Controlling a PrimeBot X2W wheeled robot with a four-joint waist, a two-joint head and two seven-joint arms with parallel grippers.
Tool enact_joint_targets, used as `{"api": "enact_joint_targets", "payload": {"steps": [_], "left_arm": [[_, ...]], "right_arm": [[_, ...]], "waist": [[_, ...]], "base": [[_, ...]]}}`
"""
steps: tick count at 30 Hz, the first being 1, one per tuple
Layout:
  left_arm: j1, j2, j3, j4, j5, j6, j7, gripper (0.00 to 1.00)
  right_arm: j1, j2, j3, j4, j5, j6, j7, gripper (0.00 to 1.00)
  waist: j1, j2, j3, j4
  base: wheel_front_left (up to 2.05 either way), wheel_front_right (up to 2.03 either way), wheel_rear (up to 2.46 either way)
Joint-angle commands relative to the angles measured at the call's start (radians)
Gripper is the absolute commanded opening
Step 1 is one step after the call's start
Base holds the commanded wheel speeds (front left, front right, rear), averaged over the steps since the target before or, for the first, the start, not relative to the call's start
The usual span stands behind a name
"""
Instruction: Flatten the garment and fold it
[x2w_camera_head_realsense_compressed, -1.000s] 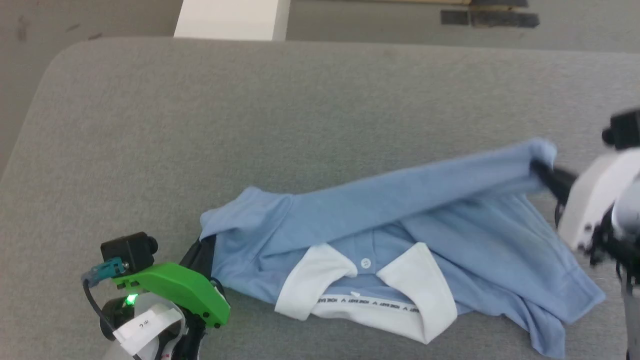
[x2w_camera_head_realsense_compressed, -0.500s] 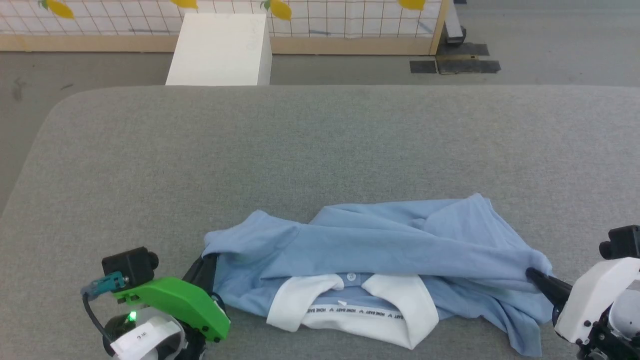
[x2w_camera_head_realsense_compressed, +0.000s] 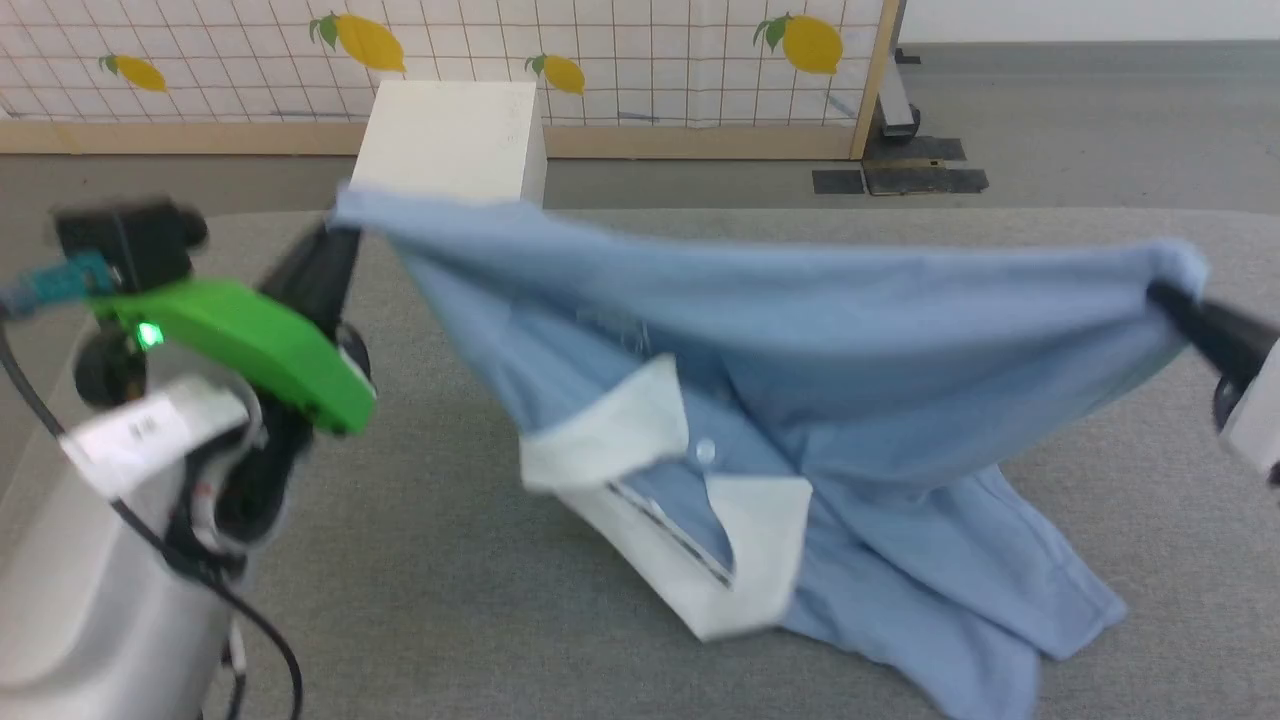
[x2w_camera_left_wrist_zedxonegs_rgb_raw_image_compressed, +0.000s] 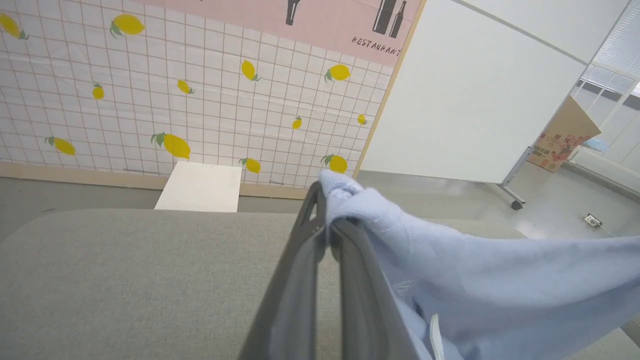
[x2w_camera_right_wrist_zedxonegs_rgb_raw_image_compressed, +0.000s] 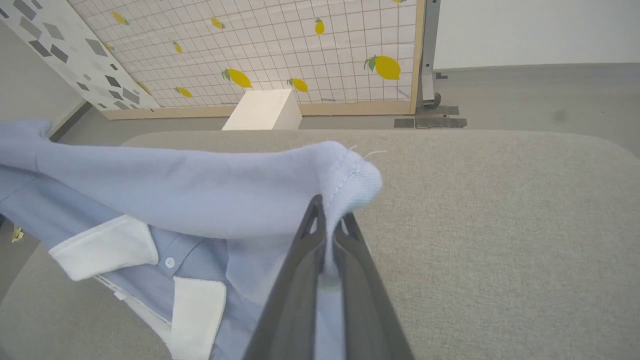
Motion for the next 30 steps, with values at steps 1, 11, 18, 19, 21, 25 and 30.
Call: {"api": "enact_joint_targets", "payload": {"steps": [1, 11, 18, 19, 21, 25, 30], "left_arm": [[-0.058, 0.014, 0.004, -0.003, 0.013, -0.010, 0.010, 0.00], [-0.337, 0.047, 0.008, 0.057, 0.055, -0.030, 0.077, 0.00], [-0.528, 0.056, -0.002, 0.165, 0.080, -0.049, 0.121, 0.00], [-0.558, 0.058, -0.005, 0.183, 0.089, -0.051, 0.125, 0.00], [-0.632, 0.059, -0.005, 0.220, 0.109, -0.050, 0.126, 0.00], [-0.786, 0.061, 0.002, 0.306, 0.146, -0.035, 0.133, 0.00], [-0.988, 0.068, -0.002, 0.413, 0.211, -0.033, 0.107, 0.00]], "right_arm": [[-0.040, -0.009, -0.006, -0.008, 0.012, -0.001, 0.012, 0.00], [-0.222, -0.036, -0.038, 0.019, 0.024, -0.001, 0.067, 0.00], [-0.371, -0.009, -0.033, 0.070, -0.010, -0.001, 0.076, 0.00], [-0.398, -0.004, -0.031, 0.076, -0.022, -0.001, 0.077, 0.00], [-0.465, 0.010, -0.025, 0.094, -0.051, -0.001, 0.084, 0.00], [-0.631, 0.048, -0.012, 0.148, -0.127, -0.001, 0.108, 0.00], [-0.860, 0.097, -0.014, 0.234, -0.240, -0.001, 0.072, 0.00]], "waist": [[0.0001, 0.0000, -0.004, -0.001], [0.0001, 0.0000, 0.010, -0.002], [0.0001, 0.0000, 0.112, 0.000], [0.0001, 0.0000, 0.131, 0.000], [0.0001, 0.0000, 0.182, -0.003], [0.0001, 0.0000, 0.298, -0.019], [0.0001, 0.0000, 0.434, -0.037]], "base": [[0.00, 0.00, 0.00], [0.00, 0.00, 0.00], [0.00, 0.00, 0.00], [0.00, 0.00, 0.00], [0.00, 0.00, 0.00], [0.00, 0.00, 0.00], [0.00, 0.00, 0.00]]}}
